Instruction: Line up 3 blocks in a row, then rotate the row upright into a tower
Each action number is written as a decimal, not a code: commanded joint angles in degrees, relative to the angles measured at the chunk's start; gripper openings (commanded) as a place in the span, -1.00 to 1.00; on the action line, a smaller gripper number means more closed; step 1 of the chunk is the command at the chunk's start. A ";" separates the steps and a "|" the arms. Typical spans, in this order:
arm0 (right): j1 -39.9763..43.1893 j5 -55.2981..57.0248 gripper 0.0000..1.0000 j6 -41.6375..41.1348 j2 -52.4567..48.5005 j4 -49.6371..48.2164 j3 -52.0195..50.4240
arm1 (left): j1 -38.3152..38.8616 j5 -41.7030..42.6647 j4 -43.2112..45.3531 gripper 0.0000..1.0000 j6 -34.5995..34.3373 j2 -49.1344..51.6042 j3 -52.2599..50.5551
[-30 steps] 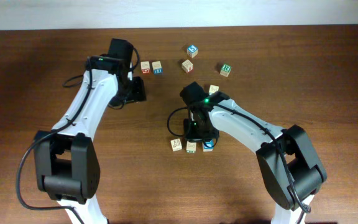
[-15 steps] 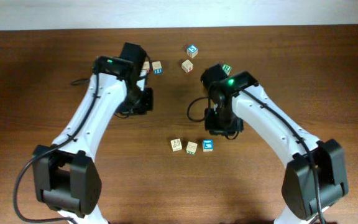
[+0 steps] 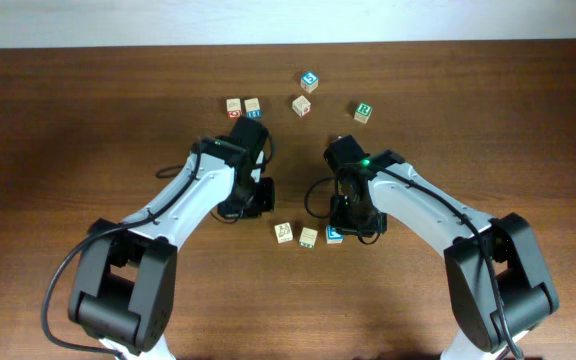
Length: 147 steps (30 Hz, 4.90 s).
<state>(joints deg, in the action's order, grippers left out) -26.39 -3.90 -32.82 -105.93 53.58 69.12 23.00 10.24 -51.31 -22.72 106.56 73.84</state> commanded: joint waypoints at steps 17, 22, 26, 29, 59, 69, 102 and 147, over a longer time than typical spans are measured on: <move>-0.76 -10.75 -0.58 -2.67 -2.14 -5.88 -2.36 | 3.10 7.58 2.82 -1.00 -2.10 -0.50 -5.38; -1.86 -10.75 -0.58 -3.72 -2.14 -6.27 -2.36 | 3.10 7.56 2.73 -1.00 -2.05 -0.50 -6.99; -1.84 -10.95 -0.59 -3.74 -2.14 -6.54 -2.36 | 3.10 7.61 4.66 -1.00 -0.61 -0.50 -7.13; -1.84 -10.95 -0.58 -3.72 -2.14 -6.75 -2.36 | 3.17 7.63 6.47 -1.00 2.34 -0.50 -7.15; -17.44 -2.80 -0.91 -10.03 -0.20 6.60 9.01 | -20.63 6.29 2.60 0.08 7.87 -1.49 1.27; -20.09 1.05 -0.91 -14.60 -4.07 2.08 6.62 | -20.90 6.27 2.38 0.10 7.85 -1.49 1.27; -17.33 0.15 -0.92 -12.92 -7.85 -2.23 6.62 | -19.98 6.29 2.14 0.08 7.85 -1.49 1.27; -13.51 4.39 -0.91 -2.58 -8.79 -5.03 11.85 | -12.66 -1.11 5.84 -0.28 2.97 -1.46 1.27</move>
<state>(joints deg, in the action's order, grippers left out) -39.11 -0.38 -35.73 -113.97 48.99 82.81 10.55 9.80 -45.60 -19.14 106.52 74.19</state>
